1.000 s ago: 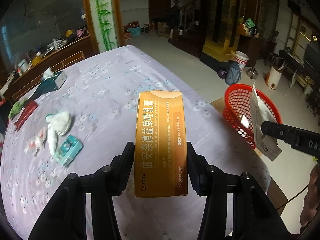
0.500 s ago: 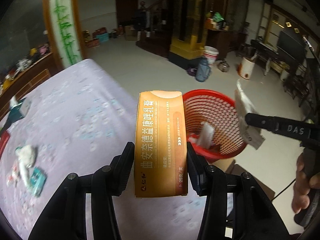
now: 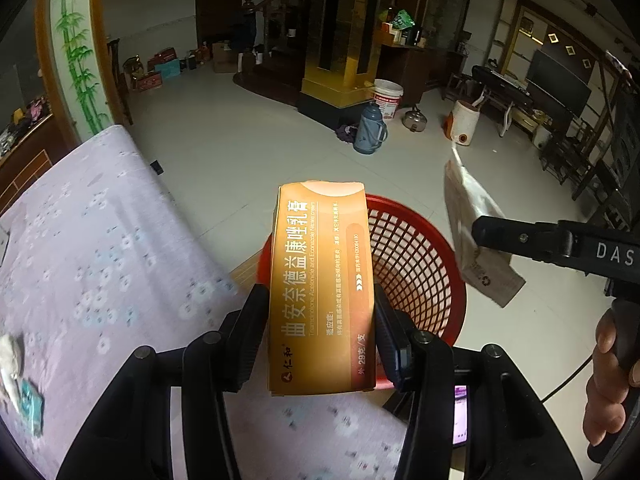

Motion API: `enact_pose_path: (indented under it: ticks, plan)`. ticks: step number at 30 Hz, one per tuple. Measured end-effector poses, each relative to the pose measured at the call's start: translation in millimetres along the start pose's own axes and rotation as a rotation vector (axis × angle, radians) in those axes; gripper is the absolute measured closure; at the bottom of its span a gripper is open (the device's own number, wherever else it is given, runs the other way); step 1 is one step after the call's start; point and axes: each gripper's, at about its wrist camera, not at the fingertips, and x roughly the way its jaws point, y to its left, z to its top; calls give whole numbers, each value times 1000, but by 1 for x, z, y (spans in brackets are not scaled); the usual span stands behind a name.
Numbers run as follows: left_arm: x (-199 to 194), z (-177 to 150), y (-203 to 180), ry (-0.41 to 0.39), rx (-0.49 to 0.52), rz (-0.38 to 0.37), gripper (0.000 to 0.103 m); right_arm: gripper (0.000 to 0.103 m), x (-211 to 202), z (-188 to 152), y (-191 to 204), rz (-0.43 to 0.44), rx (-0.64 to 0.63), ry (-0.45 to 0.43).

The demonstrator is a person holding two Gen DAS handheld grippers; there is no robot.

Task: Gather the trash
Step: 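Open both tools over the red basket to drop the pack and box, then move both open tools back over the table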

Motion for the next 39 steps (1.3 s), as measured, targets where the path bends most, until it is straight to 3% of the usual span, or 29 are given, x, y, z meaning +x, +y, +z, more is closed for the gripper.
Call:
enact_pose_path:
  ticks: [4, 7, 18, 26, 32, 39]
  plan:
    - [15, 9, -5, 11, 3, -26, 52, 48, 20, 11, -3, 20, 5, 43]
    - [16, 10, -4, 7, -5, -23, 43, 44, 23, 15, -6, 21, 8, 49]
    - [-25, -11, 23, -36, -64, 15, 42, 44, -11, -1, 6, -13, -59, -1]
    - [-70, -41, 66, -77, -106, 100, 42, 44, -8, -58, 69, -9, -138, 25]
    - [-100, -72, 114, -71, -164, 154, 42, 44, 9, -111, 127, 42, -252, 105]
    - [-128, -107, 160, -44, -214, 187, 42, 44, 17, -144, 168, 70, -288, 130]
